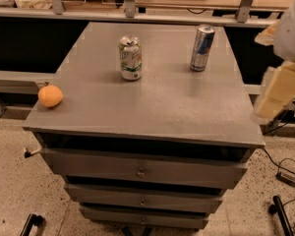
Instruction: Knock 7up can over
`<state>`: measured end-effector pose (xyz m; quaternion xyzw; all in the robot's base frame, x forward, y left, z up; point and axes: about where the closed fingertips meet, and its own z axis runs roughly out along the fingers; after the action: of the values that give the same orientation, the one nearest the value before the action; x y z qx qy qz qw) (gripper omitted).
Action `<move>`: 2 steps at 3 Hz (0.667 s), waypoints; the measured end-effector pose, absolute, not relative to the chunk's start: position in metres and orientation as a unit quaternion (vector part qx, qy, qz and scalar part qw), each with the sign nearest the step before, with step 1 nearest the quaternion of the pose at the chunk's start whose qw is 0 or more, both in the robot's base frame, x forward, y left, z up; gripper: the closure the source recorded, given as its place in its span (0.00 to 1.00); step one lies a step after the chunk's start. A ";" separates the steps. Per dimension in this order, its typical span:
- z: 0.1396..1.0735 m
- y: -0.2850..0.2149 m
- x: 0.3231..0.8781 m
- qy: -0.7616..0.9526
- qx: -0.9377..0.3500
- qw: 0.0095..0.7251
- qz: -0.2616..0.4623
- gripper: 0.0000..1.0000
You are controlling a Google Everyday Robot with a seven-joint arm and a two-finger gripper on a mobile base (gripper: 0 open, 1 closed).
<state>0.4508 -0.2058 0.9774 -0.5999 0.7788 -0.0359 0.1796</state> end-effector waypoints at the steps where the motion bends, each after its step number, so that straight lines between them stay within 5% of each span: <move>1: 0.973 -0.153 0.498 0.760 -0.604 0.237 -0.023 0.00; 2: 0.974 -0.137 0.514 0.753 -0.605 0.259 -0.023 0.00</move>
Offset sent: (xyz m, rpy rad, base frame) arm 0.0508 0.0573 -0.0052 0.0913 -0.0859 0.0409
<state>0.5137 -0.1367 0.9741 -0.6047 0.7529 -0.0230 0.2589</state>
